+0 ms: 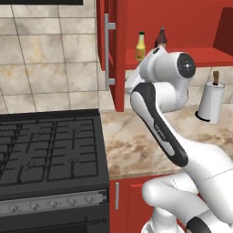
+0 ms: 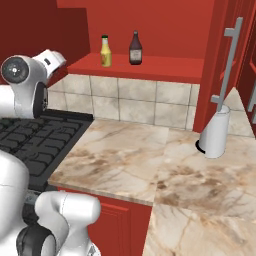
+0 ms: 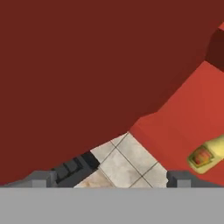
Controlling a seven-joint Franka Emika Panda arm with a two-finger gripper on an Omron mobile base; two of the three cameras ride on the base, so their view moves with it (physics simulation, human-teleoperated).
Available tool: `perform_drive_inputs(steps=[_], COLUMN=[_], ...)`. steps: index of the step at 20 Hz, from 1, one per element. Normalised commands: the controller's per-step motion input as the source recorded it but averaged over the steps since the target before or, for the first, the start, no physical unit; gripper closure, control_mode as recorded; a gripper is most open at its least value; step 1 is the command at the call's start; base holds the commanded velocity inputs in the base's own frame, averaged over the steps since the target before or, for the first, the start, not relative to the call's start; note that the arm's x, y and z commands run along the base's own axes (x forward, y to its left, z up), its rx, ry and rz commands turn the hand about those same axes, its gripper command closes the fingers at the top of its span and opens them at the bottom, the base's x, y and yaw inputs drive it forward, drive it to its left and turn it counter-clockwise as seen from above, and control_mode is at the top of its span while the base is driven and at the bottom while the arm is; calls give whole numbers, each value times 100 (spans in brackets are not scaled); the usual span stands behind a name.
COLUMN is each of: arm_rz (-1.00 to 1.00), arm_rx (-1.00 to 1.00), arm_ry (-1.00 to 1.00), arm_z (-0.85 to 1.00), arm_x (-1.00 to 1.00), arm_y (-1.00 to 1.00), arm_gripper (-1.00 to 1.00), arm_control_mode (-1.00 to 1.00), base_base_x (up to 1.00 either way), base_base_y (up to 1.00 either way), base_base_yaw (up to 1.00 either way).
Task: Move the mustard and ketchup from the cabinet to the dining counter.
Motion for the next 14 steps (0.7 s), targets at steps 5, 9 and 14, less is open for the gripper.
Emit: perform_drive_inputs(steps=[5, 9, 14], arm_rz=[-33, -35, -26], arm_rx=[16, 19, 20], arm_ry=[20, 28, 6], arm_z=[64, 39, -3], arm_x=[22, 42, 63], arm_y=[-94, -81, -19], arm_gripper=[-100, -100, -100], arm_control_mode=[-100, -100, -100], base_base_x=[0, 0, 0], base_base_y=[0, 0, 0], base_base_yaw=[0, 0, 0])
